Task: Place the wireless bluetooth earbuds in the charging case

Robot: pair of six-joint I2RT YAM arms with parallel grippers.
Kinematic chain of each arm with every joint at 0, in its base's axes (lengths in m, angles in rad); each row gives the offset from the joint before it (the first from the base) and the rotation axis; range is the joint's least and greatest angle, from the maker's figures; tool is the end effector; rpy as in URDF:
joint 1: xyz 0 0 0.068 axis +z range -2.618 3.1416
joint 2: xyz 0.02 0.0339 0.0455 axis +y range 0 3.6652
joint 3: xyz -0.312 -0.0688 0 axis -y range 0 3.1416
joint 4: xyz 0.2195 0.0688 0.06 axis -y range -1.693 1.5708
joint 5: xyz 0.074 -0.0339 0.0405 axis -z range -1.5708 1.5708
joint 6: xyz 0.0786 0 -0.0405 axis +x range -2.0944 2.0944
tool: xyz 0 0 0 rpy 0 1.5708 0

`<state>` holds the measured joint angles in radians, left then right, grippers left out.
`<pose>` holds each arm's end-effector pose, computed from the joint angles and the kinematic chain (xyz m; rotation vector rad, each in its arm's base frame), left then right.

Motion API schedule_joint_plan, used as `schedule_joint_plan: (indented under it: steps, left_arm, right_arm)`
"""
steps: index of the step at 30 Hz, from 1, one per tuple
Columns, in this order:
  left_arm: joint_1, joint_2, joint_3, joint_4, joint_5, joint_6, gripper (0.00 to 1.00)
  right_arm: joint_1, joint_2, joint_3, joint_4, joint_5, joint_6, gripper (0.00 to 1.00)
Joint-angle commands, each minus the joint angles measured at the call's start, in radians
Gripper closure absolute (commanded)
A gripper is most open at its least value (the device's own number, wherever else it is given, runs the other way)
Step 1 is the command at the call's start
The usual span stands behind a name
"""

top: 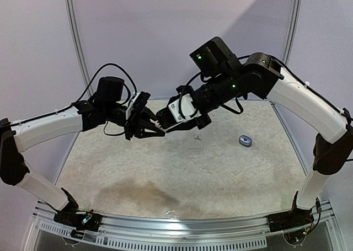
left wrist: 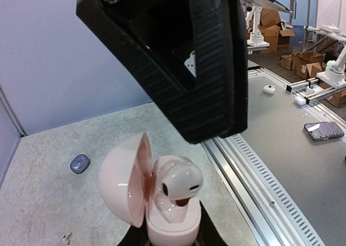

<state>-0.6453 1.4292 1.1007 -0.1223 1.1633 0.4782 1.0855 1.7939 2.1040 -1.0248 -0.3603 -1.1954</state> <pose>0.1945 -0.2367 0.3625 1.5762 1.1206 -1.2651 0.1580 0.3590 0.4452 -2.1199 0.7677 0.3523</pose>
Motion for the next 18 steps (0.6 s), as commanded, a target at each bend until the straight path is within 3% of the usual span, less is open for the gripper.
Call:
schedule_joint_plan:
  steps: [1, 13, 18]
  left_arm:
    - [-0.010, 0.021, 0.023, -0.048, -0.010, 0.049, 1.00]
    - [-0.011, 0.017, 0.024, -0.054, -0.019, 0.080, 1.00]
    - [-0.011, 0.018, 0.022, -0.052, -0.023, 0.078, 1.00]
  right_arm:
    - [0.006, 0.039, 0.041, -0.019, -0.032, -0.039, 0.62]
    - [-0.001, 0.093, 0.064, -0.085, -0.010, -0.040, 0.66]
    - [-0.009, 0.094, 0.049, -0.062, -0.010, -0.014, 0.73]
